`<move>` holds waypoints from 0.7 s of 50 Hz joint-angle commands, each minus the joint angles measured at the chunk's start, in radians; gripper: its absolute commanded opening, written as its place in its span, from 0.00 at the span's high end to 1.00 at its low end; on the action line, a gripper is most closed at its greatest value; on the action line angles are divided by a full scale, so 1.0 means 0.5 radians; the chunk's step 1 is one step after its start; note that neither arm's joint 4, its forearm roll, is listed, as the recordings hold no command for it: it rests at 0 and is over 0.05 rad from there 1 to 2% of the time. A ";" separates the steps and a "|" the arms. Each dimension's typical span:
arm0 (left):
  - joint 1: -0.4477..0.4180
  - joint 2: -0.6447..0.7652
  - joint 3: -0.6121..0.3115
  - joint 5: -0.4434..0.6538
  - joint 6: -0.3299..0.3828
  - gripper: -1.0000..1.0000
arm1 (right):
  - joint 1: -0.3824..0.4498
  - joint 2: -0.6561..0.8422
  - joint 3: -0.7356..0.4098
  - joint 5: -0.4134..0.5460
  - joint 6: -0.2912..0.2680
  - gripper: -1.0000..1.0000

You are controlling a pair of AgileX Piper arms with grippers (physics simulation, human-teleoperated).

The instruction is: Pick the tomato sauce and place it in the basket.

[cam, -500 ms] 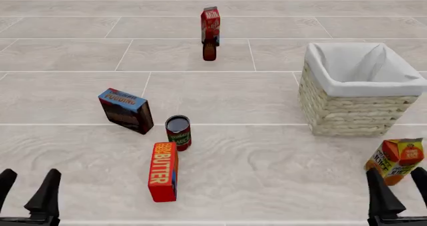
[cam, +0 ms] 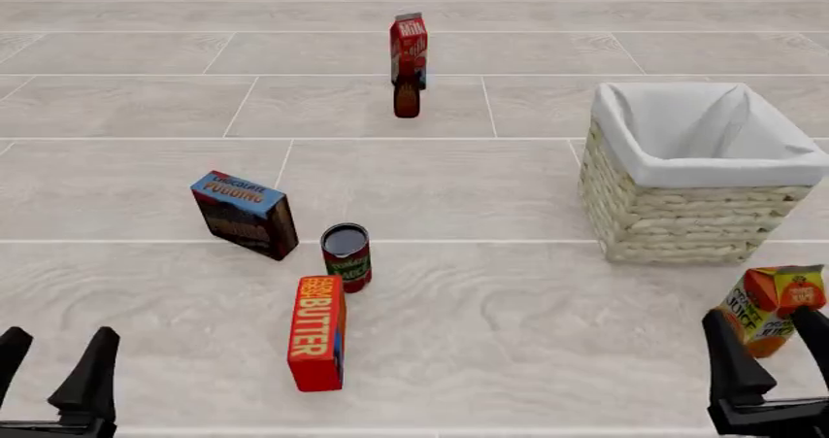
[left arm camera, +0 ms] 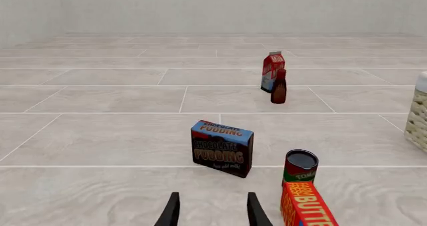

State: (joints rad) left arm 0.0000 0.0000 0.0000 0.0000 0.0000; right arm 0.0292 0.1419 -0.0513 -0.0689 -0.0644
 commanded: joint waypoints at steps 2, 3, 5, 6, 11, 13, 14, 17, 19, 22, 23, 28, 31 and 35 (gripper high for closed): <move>0.000 0.000 0.000 0.000 0.000 0.00 | 0.088 0.333 -0.140 -0.168 -0.082 0.00; 0.000 0.000 0.000 0.000 0.000 0.00 | 0.096 0.349 -0.143 -0.181 -0.085 0.00; 0.000 0.000 0.000 0.000 0.000 0.00 | 0.120 0.391 -0.156 -0.208 -0.105 0.00; 0.000 0.000 0.000 0.000 0.000 0.00 | 0.120 0.391 -0.156 -0.209 -0.105 0.00; 0.000 0.000 0.000 0.000 0.000 0.00 | 0.196 0.532 -0.189 -0.295 -0.108 0.00; 0.000 0.000 0.000 0.000 0.000 0.00 | 0.221 0.550 -0.202 -0.304 -0.121 0.00; 0.000 0.000 0.000 0.000 0.000 0.00 | 0.228 0.578 -0.214 -0.314 -0.124 0.00; 0.000 0.000 0.000 0.000 0.000 0.00 | 0.276 0.608 -0.257 -0.290 -0.119 0.00; 0.000 0.000 0.000 0.000 0.000 0.00 | 0.299 0.617 -0.270 -0.279 -0.109 0.00; 0.000 0.000 0.000 0.000 0.000 0.00 | 0.343 0.656 -0.318 -0.250 -0.103 0.00; 0.000 0.000 0.000 0.000 0.000 0.00 | 0.367 0.658 -0.325 -0.244 -0.105 0.00; 0.000 0.000 0.000 0.000 0.000 0.00 | 0.452 0.719 -0.380 -0.242 -0.101 0.00; 0.000 0.000 0.000 0.000 0.000 0.00 | 0.477 0.763 -0.428 -0.236 -0.098 0.00; 0.000 0.000 0.000 0.000 0.000 0.00 | 0.524 0.838 -0.463 -0.246 -0.070 0.00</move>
State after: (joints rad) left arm 0.0000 0.0000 0.0000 0.0000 0.0000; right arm 0.2292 0.4861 -0.2313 -0.1887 -0.1113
